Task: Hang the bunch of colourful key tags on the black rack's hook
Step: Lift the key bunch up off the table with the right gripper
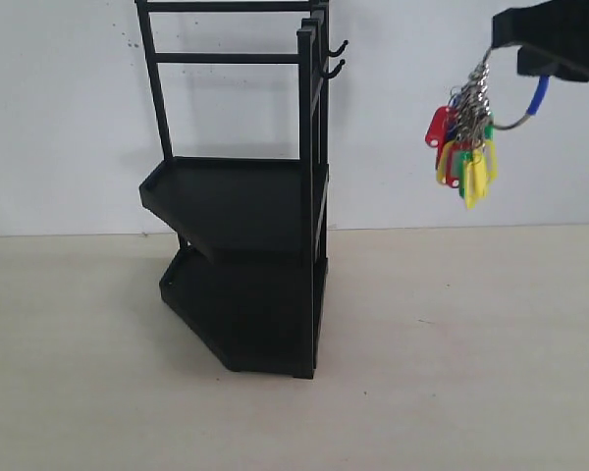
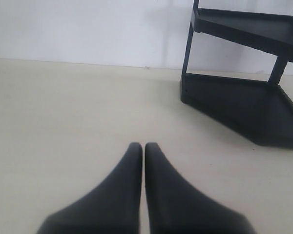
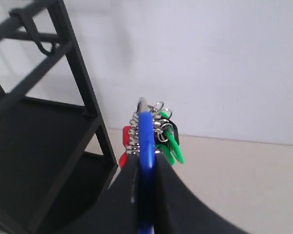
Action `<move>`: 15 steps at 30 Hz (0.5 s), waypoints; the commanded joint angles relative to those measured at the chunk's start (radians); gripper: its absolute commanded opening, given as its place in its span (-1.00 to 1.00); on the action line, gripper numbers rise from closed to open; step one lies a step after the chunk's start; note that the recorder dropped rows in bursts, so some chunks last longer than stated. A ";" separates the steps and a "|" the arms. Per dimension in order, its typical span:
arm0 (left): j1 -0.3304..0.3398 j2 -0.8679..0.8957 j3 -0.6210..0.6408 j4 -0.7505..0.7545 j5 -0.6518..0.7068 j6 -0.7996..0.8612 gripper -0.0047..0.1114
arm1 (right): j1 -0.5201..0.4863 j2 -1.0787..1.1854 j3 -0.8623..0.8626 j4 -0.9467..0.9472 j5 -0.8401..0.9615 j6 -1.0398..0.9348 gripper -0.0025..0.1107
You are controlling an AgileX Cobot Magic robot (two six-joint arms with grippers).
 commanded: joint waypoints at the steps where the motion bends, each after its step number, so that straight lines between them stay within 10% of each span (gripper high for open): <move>1: -0.001 -0.002 -0.001 0.005 -0.004 0.003 -0.84 | 0.007 -0.110 0.041 0.013 -0.025 0.030 -0.96; 4: -0.001 -0.002 -0.001 0.005 -0.004 0.003 -0.84 | 0.049 -0.114 0.043 -0.051 0.076 -0.127 -0.96; 7: -0.001 -0.002 -0.001 0.005 -0.004 0.003 -0.84 | 0.013 -0.114 0.072 -0.069 -0.007 0.258 -0.96; 10: -0.001 -0.002 -0.001 0.005 -0.004 0.003 -0.84 | 0.082 -0.100 0.072 -0.086 0.040 -0.088 -0.96; 12: -0.001 -0.002 -0.001 0.005 -0.004 0.003 -0.84 | 0.043 -0.095 0.090 -0.092 0.012 0.231 -0.96; 15: -0.001 -0.002 -0.001 0.005 -0.004 0.003 -0.84 | 0.075 -0.078 0.094 -0.126 0.026 -0.080 -0.96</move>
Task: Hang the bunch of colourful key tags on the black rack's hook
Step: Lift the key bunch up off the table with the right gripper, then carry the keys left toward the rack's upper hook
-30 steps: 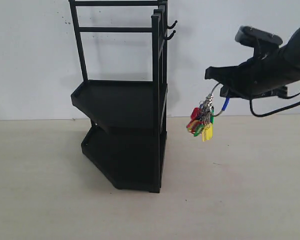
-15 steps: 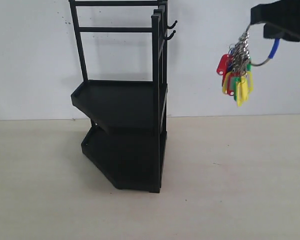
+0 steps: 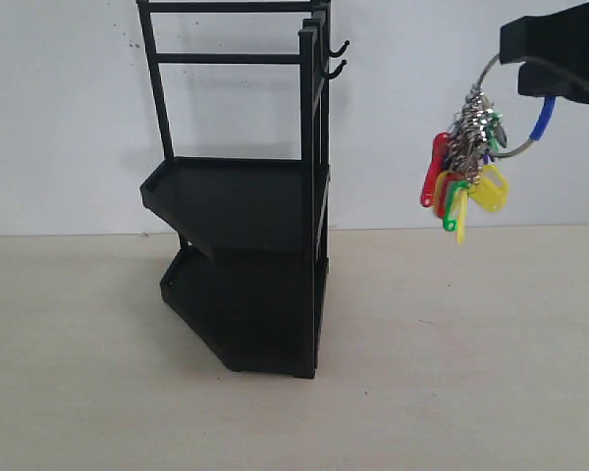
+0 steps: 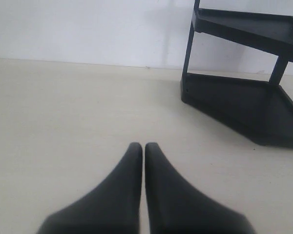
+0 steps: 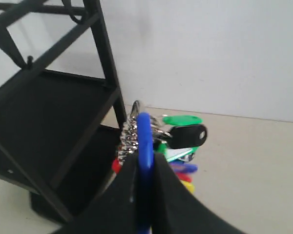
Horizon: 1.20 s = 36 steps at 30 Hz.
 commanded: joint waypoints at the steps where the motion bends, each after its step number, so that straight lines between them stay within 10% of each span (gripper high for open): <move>1: -0.001 -0.002 -0.001 0.005 -0.004 0.003 -0.84 | -0.007 0.016 0.006 -0.022 -0.042 -0.004 -0.96; 4: -0.001 -0.002 -0.001 0.005 -0.004 0.003 -0.84 | 0.020 0.016 0.006 -0.036 -0.042 -0.201 -0.96; 7: -0.001 -0.002 -0.001 0.005 -0.004 0.003 -0.84 | -0.012 0.016 0.006 0.034 -0.093 0.072 -0.96; 9: 0.001 -0.002 -0.001 0.005 -0.004 0.003 -0.84 | 0.021 0.018 0.006 -0.017 -0.090 -0.208 -0.96; 11: -0.001 -0.002 -0.001 0.007 -0.004 0.003 -0.84 | 0.001 0.019 0.006 0.102 -0.098 0.006 -0.96; 14: 0.000 -0.002 -0.001 0.000 -0.004 0.003 -0.84 | 0.030 0.025 0.004 0.048 -0.088 -0.277 -0.96; 16: 0.000 -0.002 -0.001 0.000 -0.004 0.003 -0.84 | 0.002 0.025 0.004 0.115 -0.123 0.019 -0.96; 18: 0.001 -0.002 -0.001 -0.002 -0.004 0.003 -0.84 | 0.039 0.025 -0.003 0.036 -0.122 -0.308 -0.96; 21: 0.000 -0.002 -0.001 0.004 -0.004 0.003 -0.84 | 0.024 0.028 -0.006 0.154 -0.150 -0.087 -0.96; 23: 0.000 -0.002 -0.001 0.004 -0.004 0.003 -0.84 | 0.063 0.035 -0.014 0.072 -0.100 -0.426 -0.96; 26: 0.000 -0.002 -0.001 0.004 -0.004 0.003 -0.84 | 0.018 0.035 -0.008 0.117 -0.148 -0.004 -0.96; 28: 0.001 -0.002 -0.001 0.006 -0.004 0.003 -0.84 | 0.060 0.035 -0.010 -0.035 -0.113 -0.291 -0.96; 31: 0.000 -0.002 -0.001 0.004 -0.004 0.003 -0.84 | 0.007 0.026 -0.010 0.068 -0.170 0.159 -0.96; 34: -0.001 -0.002 -0.001 0.004 -0.004 0.003 -0.84 | 0.069 0.026 -0.010 0.050 -0.153 -0.229 -0.96; 36: -0.001 -0.002 -0.001 0.004 -0.004 0.003 -0.84 | 0.035 0.026 -0.007 0.144 -0.190 0.065 -0.96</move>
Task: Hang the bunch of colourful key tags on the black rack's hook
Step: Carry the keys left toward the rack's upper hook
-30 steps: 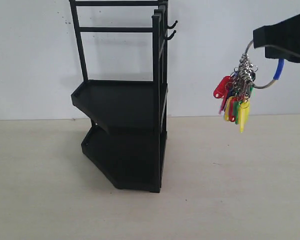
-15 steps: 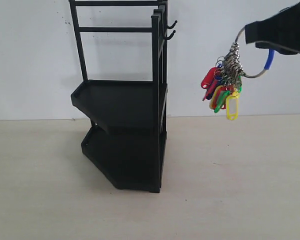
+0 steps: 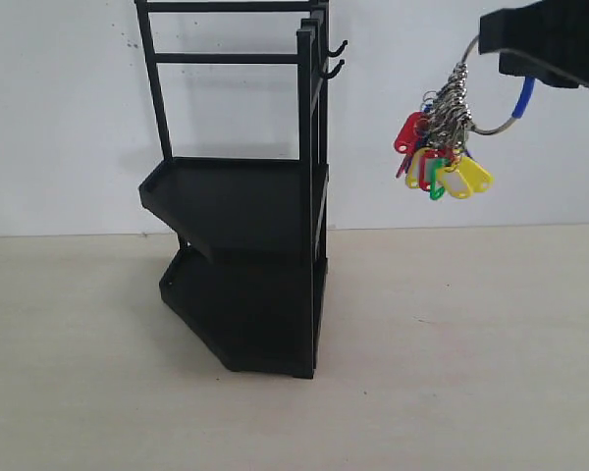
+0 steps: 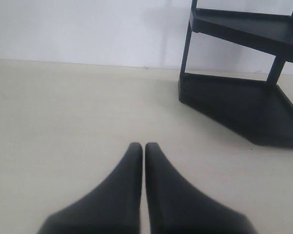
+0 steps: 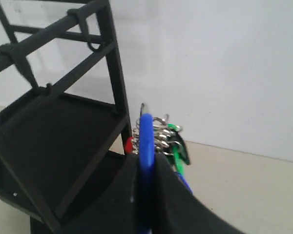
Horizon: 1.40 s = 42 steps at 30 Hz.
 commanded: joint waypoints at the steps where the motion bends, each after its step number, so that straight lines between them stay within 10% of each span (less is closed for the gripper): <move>1: -0.001 -0.002 -0.001 0.004 -0.004 0.003 -0.84 | -0.003 -0.009 -0.007 0.048 -0.060 0.115 -0.96; 3: -0.001 -0.002 -0.001 0.007 -0.004 0.003 -0.84 | 0.037 -0.009 -0.009 -0.051 -0.042 -0.128 -0.96; 5: -0.001 -0.002 -0.001 0.004 -0.004 0.003 -0.84 | -0.006 -0.009 -0.007 0.051 -0.081 0.210 -0.96; 8: 0.001 -0.002 -0.001 0.008 -0.004 0.003 -0.84 | 0.031 -0.002 -0.009 -0.075 -0.034 -0.098 -0.96; 11: 0.001 -0.002 -0.001 0.002 -0.004 0.003 -0.84 | -0.027 0.000 -0.004 0.038 -0.052 0.202 -0.96; 13: 0.001 -0.002 -0.001 0.002 -0.004 0.003 -0.84 | 0.015 0.001 -0.007 -0.018 -0.011 -0.136 -0.96; 15: 0.001 -0.002 -0.001 0.005 -0.004 0.003 -0.84 | -0.015 -0.002 -0.005 0.062 -0.041 0.169 -0.96; 17: 0.001 -0.002 -0.001 0.005 -0.004 0.003 -0.84 | 0.030 0.000 -0.007 0.023 -0.001 -0.118 -0.96; 29: 0.001 -0.002 -0.001 0.005 -0.004 0.003 -0.84 | 0.020 -0.001 -0.003 0.023 -0.055 0.028 -0.96; 42: 0.001 -0.002 -0.001 0.005 -0.004 0.003 -0.84 | 0.020 -0.084 0.373 0.051 -0.516 0.025 -0.96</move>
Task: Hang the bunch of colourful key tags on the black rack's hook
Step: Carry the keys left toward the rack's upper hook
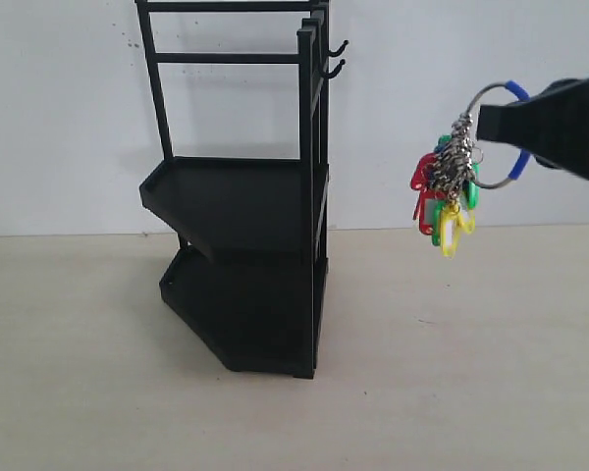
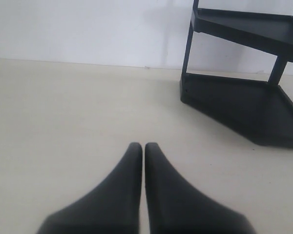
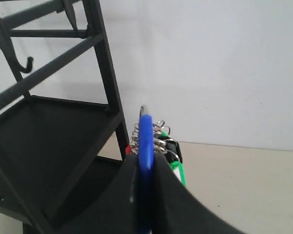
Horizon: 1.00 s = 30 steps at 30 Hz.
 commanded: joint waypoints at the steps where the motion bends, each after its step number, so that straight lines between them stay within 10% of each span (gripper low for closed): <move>1: 0.001 -0.002 -0.001 0.003 -0.004 0.003 -0.84 | 0.004 -0.019 0.067 -0.043 -0.173 -0.005 -0.96; 11: 0.001 -0.002 -0.001 0.003 -0.004 0.003 -0.84 | 0.221 -0.038 0.038 -0.167 -0.249 0.007 -0.96; 30: 0.001 -0.002 -0.001 0.003 -0.004 0.003 -0.84 | 0.219 0.070 -0.084 -0.020 -0.180 -0.208 -0.96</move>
